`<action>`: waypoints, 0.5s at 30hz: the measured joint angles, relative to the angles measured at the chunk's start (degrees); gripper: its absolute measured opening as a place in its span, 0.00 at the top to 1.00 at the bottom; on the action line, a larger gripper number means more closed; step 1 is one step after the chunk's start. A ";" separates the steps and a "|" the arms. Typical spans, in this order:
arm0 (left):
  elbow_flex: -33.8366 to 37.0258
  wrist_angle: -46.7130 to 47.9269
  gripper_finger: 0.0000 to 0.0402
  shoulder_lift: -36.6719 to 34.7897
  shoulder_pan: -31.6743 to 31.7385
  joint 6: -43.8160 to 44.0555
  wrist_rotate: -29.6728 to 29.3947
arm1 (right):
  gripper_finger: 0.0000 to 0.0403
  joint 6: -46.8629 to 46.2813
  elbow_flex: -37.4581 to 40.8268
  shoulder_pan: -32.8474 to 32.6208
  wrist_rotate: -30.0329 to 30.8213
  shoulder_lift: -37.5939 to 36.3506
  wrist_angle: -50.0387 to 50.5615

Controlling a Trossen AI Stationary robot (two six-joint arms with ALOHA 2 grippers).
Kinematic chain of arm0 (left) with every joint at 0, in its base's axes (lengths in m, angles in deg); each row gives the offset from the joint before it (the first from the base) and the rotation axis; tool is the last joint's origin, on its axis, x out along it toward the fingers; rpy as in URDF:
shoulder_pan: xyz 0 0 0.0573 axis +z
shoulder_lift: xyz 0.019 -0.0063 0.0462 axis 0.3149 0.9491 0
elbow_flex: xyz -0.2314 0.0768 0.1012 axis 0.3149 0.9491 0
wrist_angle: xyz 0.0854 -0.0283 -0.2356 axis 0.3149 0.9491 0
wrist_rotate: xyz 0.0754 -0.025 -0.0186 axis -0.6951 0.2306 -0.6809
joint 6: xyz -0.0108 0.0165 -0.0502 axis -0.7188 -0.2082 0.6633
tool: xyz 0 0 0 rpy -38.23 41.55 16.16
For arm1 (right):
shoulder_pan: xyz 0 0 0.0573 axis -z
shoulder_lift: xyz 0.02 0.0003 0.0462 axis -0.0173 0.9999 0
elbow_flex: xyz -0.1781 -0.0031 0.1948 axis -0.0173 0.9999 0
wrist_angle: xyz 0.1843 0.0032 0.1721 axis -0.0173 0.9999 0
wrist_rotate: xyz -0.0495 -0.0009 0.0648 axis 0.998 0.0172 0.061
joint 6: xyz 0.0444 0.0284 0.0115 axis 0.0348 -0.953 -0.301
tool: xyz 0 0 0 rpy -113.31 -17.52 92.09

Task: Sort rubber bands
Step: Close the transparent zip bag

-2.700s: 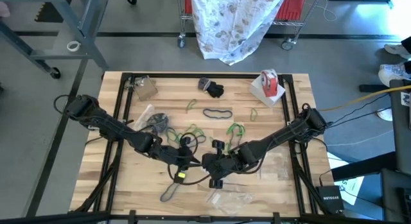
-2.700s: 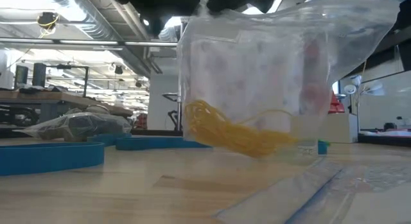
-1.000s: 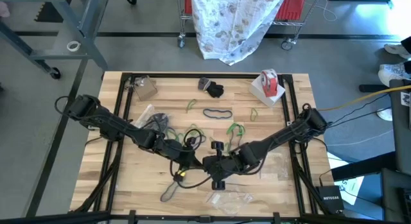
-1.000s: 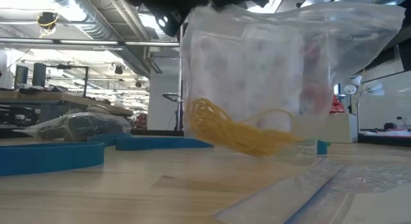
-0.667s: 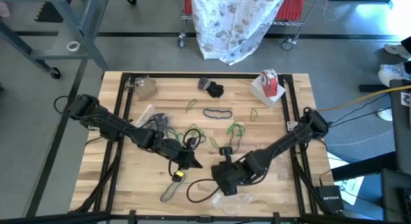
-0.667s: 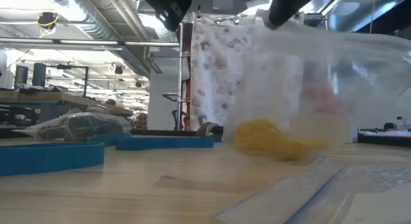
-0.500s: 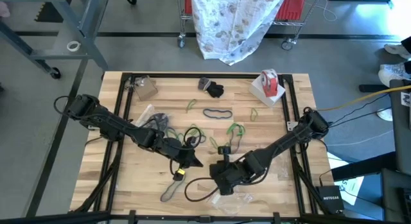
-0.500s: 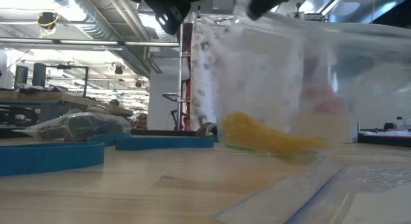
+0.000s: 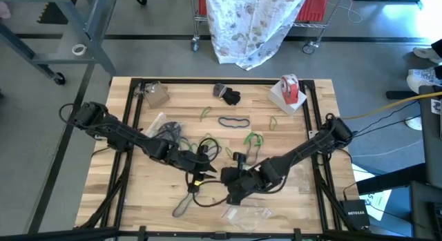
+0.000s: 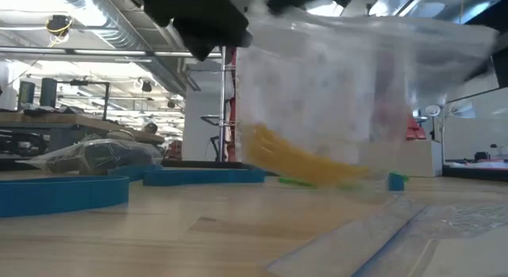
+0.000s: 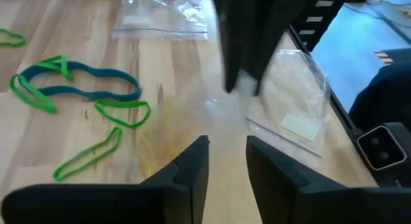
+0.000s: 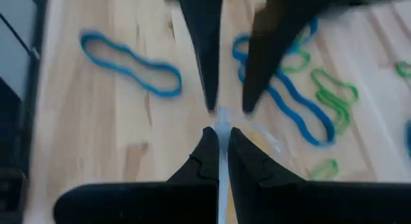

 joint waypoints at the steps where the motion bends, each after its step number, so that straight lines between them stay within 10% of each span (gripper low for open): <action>1: 0.00 0.06 0.75 0.00 -0.03 -0.07 -0.16 | 0.98 0.03 0.62 0.05 0.46 0.06 -2.02; 15: -0.04 3.80 0.75 -1.21 -0.06 0.40 1.15 | 0.98 0.02 4.58 0.06 2.41 0.22 -6.62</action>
